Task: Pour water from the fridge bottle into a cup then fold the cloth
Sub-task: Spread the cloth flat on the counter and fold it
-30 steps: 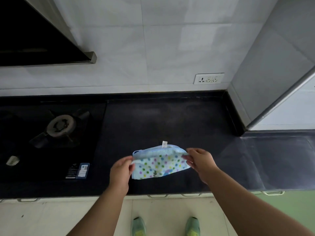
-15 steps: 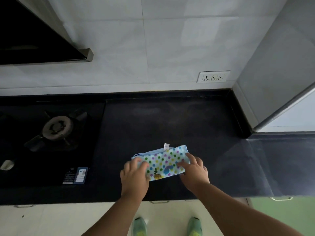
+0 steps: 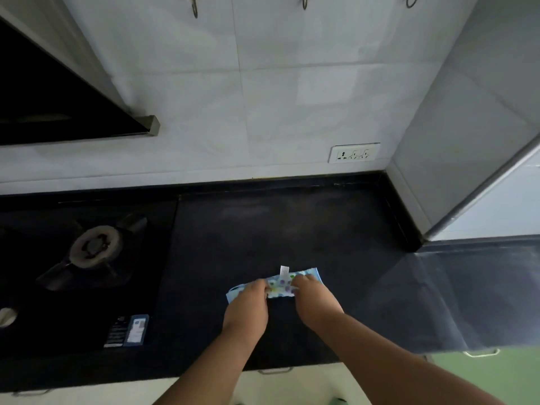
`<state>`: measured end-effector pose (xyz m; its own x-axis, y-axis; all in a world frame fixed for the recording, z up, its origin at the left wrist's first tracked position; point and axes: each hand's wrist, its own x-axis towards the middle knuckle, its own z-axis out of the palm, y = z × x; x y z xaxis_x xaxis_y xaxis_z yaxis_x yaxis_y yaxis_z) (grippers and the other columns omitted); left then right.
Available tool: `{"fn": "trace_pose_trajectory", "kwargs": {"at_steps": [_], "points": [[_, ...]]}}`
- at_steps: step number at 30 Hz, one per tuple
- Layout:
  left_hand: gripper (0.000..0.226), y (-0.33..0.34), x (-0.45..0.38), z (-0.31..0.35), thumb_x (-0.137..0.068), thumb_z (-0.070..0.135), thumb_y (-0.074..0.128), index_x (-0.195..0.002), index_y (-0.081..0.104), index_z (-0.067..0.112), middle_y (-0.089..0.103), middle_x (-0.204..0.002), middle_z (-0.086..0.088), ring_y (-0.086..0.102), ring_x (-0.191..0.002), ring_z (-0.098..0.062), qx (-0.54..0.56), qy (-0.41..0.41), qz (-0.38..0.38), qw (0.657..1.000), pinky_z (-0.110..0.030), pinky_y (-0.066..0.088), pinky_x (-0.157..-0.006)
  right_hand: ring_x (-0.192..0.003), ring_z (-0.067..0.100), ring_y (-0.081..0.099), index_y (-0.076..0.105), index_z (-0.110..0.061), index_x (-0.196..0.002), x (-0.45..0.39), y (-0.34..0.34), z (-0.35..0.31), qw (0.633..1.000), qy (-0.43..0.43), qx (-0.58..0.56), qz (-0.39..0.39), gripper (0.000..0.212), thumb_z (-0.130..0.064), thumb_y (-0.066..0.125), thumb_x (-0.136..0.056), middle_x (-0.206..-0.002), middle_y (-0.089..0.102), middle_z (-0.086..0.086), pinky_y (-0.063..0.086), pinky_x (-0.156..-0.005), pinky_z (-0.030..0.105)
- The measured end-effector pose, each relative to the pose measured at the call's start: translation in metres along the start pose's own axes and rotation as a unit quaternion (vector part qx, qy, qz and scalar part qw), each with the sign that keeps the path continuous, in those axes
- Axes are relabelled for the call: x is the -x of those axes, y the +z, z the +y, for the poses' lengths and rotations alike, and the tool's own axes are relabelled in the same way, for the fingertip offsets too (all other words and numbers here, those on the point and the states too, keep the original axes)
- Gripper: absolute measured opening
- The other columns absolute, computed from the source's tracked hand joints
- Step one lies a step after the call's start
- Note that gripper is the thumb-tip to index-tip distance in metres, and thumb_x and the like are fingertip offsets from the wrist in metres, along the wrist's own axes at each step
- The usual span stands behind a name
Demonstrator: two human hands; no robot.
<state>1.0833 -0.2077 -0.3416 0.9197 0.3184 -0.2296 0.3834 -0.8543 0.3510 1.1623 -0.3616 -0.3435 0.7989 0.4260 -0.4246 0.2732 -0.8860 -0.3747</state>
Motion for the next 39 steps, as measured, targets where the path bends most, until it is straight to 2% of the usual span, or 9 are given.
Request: {"fn": "trace_pose_trajectory", "kwargs": {"at_steps": [4,8,10,14,24,27,29,35,39], "points": [[0.025,-0.06,-0.012,0.022,-0.106,0.025,0.051,-0.131,0.054,0.028,0.063,-0.124,0.004,0.066,-0.106,-0.016,0.064,0.014,0.017,0.998,-0.035,0.057,-0.086,-0.115,0.025,0.062,0.051,-0.022,-0.135,0.015,-0.057,-0.025,0.997,-0.021,-0.039,0.068,0.034,-0.023,0.054,-0.101,-0.132,0.056,0.002,0.048,-0.082,0.033],[0.034,-0.126,-0.008,0.037,-0.097,0.037,0.067,-0.128,0.053,0.033,0.061,-0.122,0.013,0.064,-0.106,-0.011,0.052,0.103,0.039,0.993,-0.031,0.055,-0.084,-0.099,0.023,0.064,0.054,-0.026,-0.118,0.045,-0.118,-0.044,0.989,-0.041,-0.053,0.134,0.031,-0.039,0.068,-0.094,-0.115,0.059,-0.004,0.05,-0.077,0.035],[0.031,-0.157,-0.005,0.045,-0.093,0.041,0.072,-0.121,0.058,0.037,0.064,-0.115,0.016,0.063,-0.106,-0.011,0.009,0.155,0.073,0.985,-0.03,0.054,-0.082,-0.099,0.023,0.064,0.059,-0.026,-0.114,0.059,-0.146,-0.05,0.984,-0.054,-0.034,0.169,0.023,-0.038,0.067,-0.096,-0.116,0.062,-0.003,0.052,-0.079,0.036],[0.023,-0.215,-0.008,0.066,-0.101,0.044,0.058,-0.122,0.066,0.035,0.07,-0.114,0.013,0.067,-0.104,-0.014,-0.025,0.211,0.138,0.967,-0.034,0.054,-0.083,-0.099,0.022,0.064,0.065,-0.028,-0.115,0.076,-0.198,-0.063,0.969,-0.06,-0.046,0.235,0.017,-0.033,0.061,-0.1,-0.116,0.066,-0.002,0.053,-0.081,0.035],[0.015,-0.315,-0.04,0.136,-0.105,0.035,0.057,-0.116,0.063,0.027,0.069,-0.104,0.005,0.065,-0.089,-0.017,0.045,0.26,0.243,0.933,-0.038,0.056,-0.079,-0.094,0.022,0.065,0.057,-0.027,-0.11,0.07,-0.318,-0.082,0.923,-0.115,-0.117,0.348,0.006,-0.028,0.055,-0.105,-0.108,0.067,-0.001,0.058,-0.081,0.042],[0.005,-0.328,-0.058,0.153,-0.105,0.029,0.056,-0.108,0.052,0.027,0.068,-0.094,0.003,0.064,-0.078,-0.021,0.032,0.264,0.274,0.924,-0.044,0.056,-0.069,-0.082,0.023,0.063,0.05,-0.026,-0.106,0.053,-0.348,-0.08,0.923,-0.126,-0.102,0.348,0.011,-0.015,0.049,-0.103,-0.098,0.064,0.001,0.053,-0.066,0.036],[0.005,-0.337,-0.076,0.162,-0.105,0.019,0.054,-0.105,0.053,0.025,0.066,-0.089,0.002,0.062,-0.077,-0.022,0.028,0.256,0.285,0.923,-0.043,0.055,-0.067,-0.077,0.024,0.059,0.055,-0.02,-0.104,0.039,-0.367,-0.078,0.923,-0.147,-0.074,0.348,0.015,-0.009,0.046,-0.102,-0.094,0.062,0.005,0.043,-0.059,0.031],[0.022,-0.355,-0.145,0.176,-0.107,0.018,0.047,-0.116,0.066,0.023,0.071,-0.114,-0.001,0.065,-0.101,-0.023,0.019,0.224,0.306,0.925,-0.04,0.054,-0.087,-0.1,0.028,0.066,0.071,-0.019,-0.12,-0.015,-0.417,-0.08,0.923,-0.185,-0.022,0.336,0.033,-0.005,0.051,-0.099,-0.117,0.068,0.009,0.055,-0.086,0.035],[0.029,-0.375,-0.183,0.186,-0.106,0.013,0.051,-0.124,0.072,0.024,0.072,-0.128,-0.002,0.067,-0.116,-0.023,0.076,0.213,0.296,0.928,-0.036,0.052,-0.101,-0.109,0.029,0.067,0.073,-0.018,-0.128,-0.053,-0.444,-0.088,0.926,-0.174,-0.003,0.335,0.04,-0.006,0.049,-0.098,-0.126,0.069,0.011,0.045,-0.086,0.023]]}}
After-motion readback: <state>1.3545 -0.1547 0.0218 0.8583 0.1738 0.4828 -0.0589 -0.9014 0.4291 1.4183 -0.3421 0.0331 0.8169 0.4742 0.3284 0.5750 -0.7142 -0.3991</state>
